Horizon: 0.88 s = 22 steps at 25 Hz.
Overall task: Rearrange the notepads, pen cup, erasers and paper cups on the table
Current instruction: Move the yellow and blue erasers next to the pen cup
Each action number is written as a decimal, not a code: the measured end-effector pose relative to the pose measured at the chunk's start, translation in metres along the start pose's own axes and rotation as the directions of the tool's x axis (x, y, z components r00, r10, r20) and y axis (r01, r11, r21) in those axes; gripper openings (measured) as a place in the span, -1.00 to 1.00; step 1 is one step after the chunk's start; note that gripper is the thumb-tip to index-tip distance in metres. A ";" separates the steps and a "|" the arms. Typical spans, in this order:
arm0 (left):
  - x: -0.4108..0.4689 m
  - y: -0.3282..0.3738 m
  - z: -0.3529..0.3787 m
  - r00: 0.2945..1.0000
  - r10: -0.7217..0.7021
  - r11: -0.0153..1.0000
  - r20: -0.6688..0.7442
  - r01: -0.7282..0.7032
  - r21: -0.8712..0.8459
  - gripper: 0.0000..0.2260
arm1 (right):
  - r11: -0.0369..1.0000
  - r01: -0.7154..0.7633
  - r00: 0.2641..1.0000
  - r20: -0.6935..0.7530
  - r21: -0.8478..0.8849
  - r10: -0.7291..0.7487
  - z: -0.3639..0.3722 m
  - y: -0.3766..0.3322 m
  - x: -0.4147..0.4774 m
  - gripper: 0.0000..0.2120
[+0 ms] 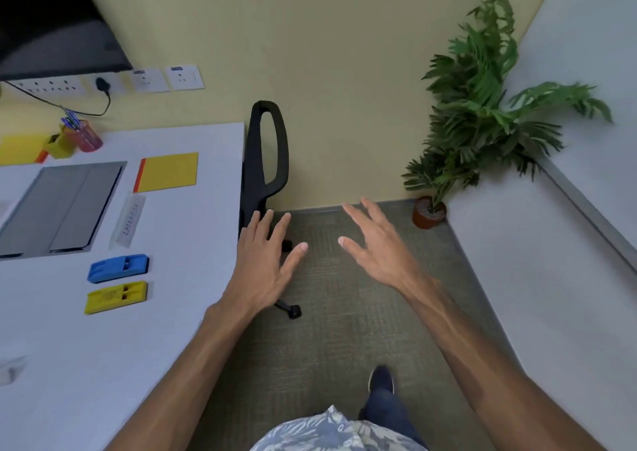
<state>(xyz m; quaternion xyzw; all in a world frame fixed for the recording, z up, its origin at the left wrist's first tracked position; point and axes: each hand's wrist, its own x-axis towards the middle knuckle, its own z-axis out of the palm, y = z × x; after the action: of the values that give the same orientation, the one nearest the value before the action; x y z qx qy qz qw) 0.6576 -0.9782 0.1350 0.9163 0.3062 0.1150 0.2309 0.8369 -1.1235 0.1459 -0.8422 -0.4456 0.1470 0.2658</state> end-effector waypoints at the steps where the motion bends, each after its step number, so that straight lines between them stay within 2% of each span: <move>1: 0.016 0.002 0.003 1.000 -0.022 1.000 -0.015 0.022 -0.011 -0.35 | 1.000 0.011 1.000 0.013 -0.002 -0.011 -0.003 0.007 0.021 -0.38; 7: 0.117 0.010 0.010 0.978 -0.156 0.988 -0.140 0.152 -0.038 -0.41 | 0.981 0.192 0.977 0.089 0.000 -0.191 -0.027 0.040 0.156 -0.39; 10: 0.179 0.021 0.017 0.912 -0.329 0.944 -0.245 0.317 -0.087 -0.41 | 0.947 0.321 0.926 0.210 0.005 -0.314 -0.050 0.056 0.245 -0.39; 11: 0.179 0.021 0.017 0.911 -0.341 0.940 -0.232 0.329 -0.088 -0.41 | 0.945 0.328 0.926 0.202 -0.007 -0.320 -0.050 0.058 0.249 -0.40; 15: 0.220 0.027 0.014 0.790 -0.528 0.848 -0.310 0.506 -0.156 -0.40 | 0.868 0.495 0.825 0.289 0.049 -0.486 -0.067 0.053 0.332 -0.43; 17: 0.227 0.021 0.012 0.769 -0.555 0.829 -0.318 0.543 -0.133 -0.42 | 0.848 0.526 0.807 0.278 0.064 -0.522 -0.063 0.046 0.352 -0.44; 20: 0.257 0.000 0.003 0.688 -0.611 0.776 -0.391 0.619 -0.123 -0.43 | 0.779 0.612 0.718 0.318 0.133 -0.618 -0.053 0.023 0.407 -0.46; 22: 0.266 -0.012 -0.003 0.675 -0.617 0.765 -0.404 0.635 -0.108 -0.41 | 0.750 0.644 0.681 0.332 0.152 -0.653 -0.043 0.010 0.426 -0.47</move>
<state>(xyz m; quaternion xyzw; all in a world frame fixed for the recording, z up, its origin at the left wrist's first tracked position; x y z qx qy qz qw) 0.8595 -0.8054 0.1499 0.7139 0.6453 0.2152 0.1662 1.1030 -0.7888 0.1704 -0.5841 -0.7540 0.2020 0.2223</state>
